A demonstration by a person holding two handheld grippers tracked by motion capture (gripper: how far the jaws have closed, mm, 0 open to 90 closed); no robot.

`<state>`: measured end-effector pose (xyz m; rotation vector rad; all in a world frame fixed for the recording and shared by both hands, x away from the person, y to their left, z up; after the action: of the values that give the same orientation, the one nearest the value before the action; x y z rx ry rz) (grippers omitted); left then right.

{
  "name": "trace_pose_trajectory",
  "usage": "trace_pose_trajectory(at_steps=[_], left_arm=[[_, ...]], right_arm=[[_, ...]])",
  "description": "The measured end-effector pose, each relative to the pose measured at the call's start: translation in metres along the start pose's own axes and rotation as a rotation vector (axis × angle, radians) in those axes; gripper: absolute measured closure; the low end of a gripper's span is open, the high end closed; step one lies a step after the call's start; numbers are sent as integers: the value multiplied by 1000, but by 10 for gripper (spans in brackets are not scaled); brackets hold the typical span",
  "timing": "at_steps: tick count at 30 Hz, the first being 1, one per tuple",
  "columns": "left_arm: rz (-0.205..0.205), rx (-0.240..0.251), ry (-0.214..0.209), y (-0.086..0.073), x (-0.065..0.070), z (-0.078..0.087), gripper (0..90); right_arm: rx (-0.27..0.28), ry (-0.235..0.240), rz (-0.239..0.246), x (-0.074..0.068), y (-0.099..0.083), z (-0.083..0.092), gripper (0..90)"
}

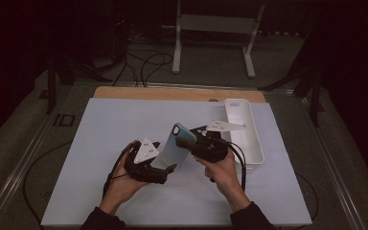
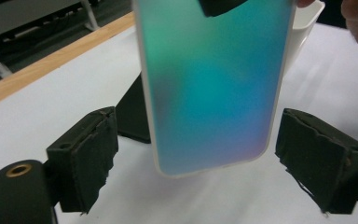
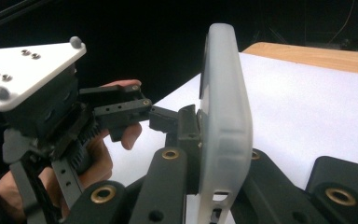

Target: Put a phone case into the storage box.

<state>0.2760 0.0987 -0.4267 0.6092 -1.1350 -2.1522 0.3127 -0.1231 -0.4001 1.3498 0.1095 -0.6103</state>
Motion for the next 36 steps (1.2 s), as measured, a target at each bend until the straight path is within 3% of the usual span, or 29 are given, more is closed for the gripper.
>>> trace_pose_trajectory(at_steps=[5, 10, 13, 20, 24, 29, 33, 36], left_arm=[[44, -5, -50, -7, -6, 1, 122], [74, 12, -130, -14, -8, 4, 85], [57, 6, -167, -16, -6, 4, 36], [28, -3, -226, -16, 1, 1, 69], [29, 6, -272, -17, 1, 3, 181], [47, 19, -307, -19, -4, 4, 425], [22, 2, -331, -20, -2, 3, 535], [6, -14, -343, -21, 0, 2, 624]], right_arm=[[-3, 21, 72, -6, 1, 2, 868], [-13, 58, 117, -12, 3, 3, 868], [-19, 107, 130, -14, 3, 2, 867], [-47, 208, 174, -23, 2, -6, 866], [-58, 242, 189, -25, 2, -7, 866], [-59, 252, 193, -22, 2, -4, 863], [-69, 256, 201, -20, 2, -2, 844], [-83, 242, 221, -19, 2, -2, 773]])
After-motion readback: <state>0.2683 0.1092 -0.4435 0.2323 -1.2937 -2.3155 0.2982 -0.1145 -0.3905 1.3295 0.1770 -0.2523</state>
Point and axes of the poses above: each handheld gripper's, and its own axes: z roughly backward along the jaws, y roughly out of its top, x roughly to its right, the point moved 1 cm from there along -z, roughly forward along the jaws, and after that the axes turned 9 degrees about y, right-handed, at the moved point
